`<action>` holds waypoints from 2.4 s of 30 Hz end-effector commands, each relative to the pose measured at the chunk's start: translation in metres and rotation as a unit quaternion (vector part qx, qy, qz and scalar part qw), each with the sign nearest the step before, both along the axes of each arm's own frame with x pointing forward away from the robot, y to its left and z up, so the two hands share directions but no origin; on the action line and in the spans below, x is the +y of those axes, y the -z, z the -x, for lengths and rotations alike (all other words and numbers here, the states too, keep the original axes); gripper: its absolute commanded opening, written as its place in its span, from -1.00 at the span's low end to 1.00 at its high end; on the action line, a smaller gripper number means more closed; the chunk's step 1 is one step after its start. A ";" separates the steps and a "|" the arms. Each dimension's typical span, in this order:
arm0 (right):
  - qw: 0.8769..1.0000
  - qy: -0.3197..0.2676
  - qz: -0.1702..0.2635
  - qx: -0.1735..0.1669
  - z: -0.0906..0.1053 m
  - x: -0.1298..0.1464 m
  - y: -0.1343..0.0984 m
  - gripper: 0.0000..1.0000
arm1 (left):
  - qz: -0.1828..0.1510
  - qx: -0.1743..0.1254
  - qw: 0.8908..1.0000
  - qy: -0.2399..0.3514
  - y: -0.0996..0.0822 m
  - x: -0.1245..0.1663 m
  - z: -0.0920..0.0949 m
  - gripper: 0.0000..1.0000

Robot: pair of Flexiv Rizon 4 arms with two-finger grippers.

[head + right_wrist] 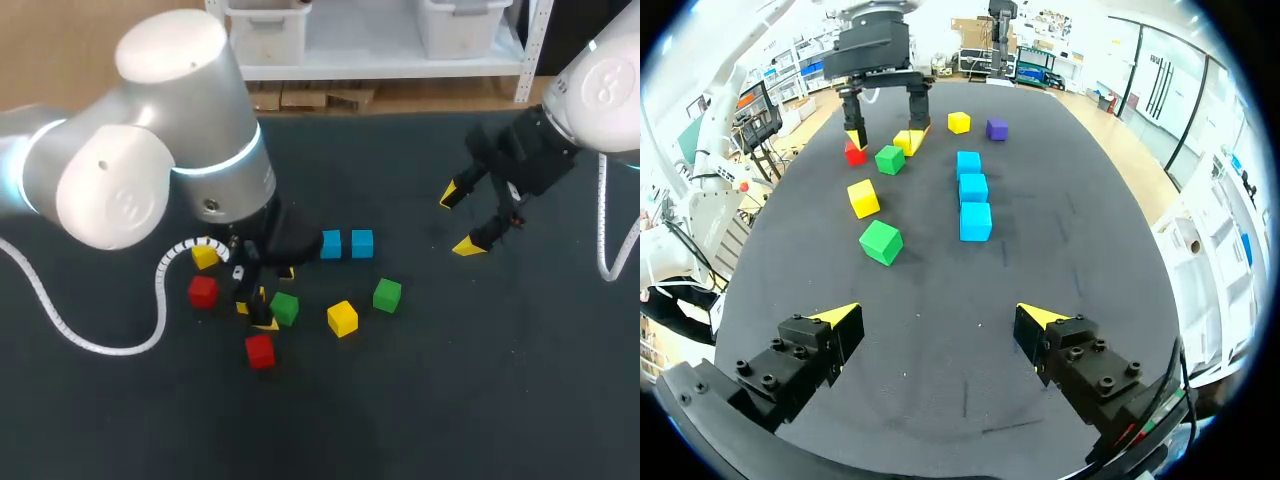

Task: Place the blue cubes, place green cubes on the blue cubes, place the yellow cubes on the green cubes, then place the red cubes on the yellow cubes, and place purple cube on the red cubes.

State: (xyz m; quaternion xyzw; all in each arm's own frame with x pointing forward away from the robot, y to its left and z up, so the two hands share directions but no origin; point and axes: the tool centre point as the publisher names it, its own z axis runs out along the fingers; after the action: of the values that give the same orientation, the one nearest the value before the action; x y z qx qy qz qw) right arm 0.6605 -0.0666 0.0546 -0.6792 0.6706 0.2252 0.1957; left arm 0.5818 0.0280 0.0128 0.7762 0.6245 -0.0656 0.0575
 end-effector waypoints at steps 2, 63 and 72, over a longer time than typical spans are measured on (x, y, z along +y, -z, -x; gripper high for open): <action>1.000 -0.001 -0.001 0.000 -0.001 0.000 0.000 1.00 | -0.003 0.004 1.000 0.004 0.005 -0.001 -0.009 0.63; 1.000 -0.001 -0.001 0.000 -0.001 0.000 0.000 1.00 | 0.021 -0.030 0.995 -0.097 -0.030 -0.045 -0.101 -1.00; 1.000 -0.001 -0.001 0.000 -0.001 0.000 0.000 1.00 | 0.015 -0.028 0.994 -0.108 -0.027 -0.039 -0.105 -1.00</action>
State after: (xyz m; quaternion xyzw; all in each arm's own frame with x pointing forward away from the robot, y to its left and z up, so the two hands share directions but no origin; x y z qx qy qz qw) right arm 0.6605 -0.0666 0.0546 -0.6792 0.6706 0.2252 0.1957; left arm 0.6848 -0.0108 0.0401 0.7049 0.7013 -0.0464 0.0951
